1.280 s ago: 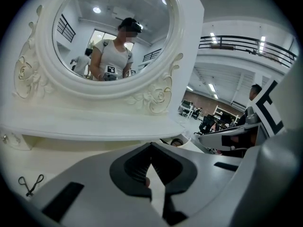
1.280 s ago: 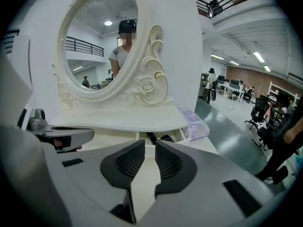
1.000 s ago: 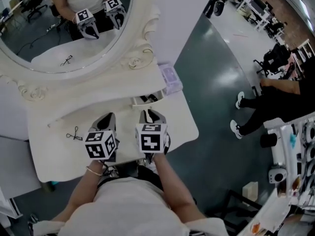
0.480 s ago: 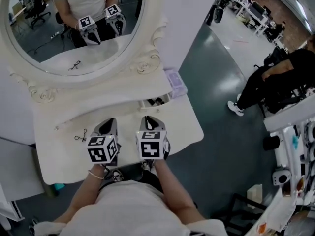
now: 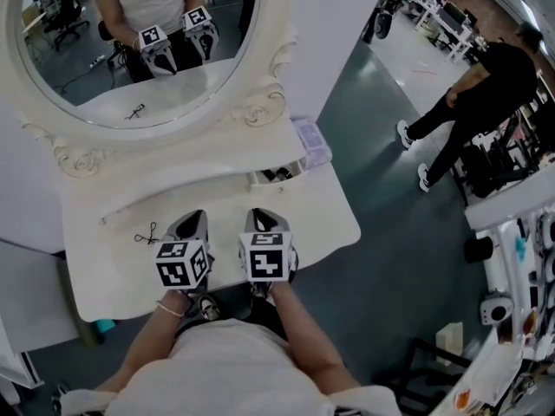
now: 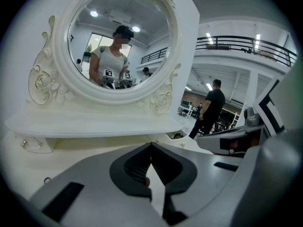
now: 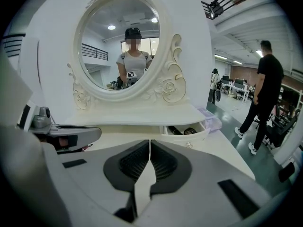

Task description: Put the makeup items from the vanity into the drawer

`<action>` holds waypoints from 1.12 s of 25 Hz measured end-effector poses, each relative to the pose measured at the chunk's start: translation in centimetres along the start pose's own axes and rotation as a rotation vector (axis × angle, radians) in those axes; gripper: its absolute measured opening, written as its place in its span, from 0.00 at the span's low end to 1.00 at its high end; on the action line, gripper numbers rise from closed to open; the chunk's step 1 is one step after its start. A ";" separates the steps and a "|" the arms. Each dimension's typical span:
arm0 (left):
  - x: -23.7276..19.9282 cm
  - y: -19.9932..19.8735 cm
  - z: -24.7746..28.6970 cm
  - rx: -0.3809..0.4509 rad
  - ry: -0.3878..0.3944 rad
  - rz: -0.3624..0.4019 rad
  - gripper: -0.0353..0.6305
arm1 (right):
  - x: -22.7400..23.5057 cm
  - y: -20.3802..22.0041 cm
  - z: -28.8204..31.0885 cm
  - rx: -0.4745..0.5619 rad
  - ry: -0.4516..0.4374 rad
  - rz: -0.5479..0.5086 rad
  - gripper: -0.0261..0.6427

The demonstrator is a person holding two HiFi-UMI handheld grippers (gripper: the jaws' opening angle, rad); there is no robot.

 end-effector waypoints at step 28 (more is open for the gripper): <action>-1.6 0.5 0.7 -0.004 -0.086 -0.029 0.06 | -0.2 -0.6 2.9 -0.029 -0.096 -0.017 0.07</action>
Point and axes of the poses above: the fingertips, and each gripper's own axes: z forward along the fingers, x to its right, y out of its underside, the point moved 1 cm from there along -z, backward along the fingers, and after that the axes turned 15 degrees about -y, right-handed, at the moved point
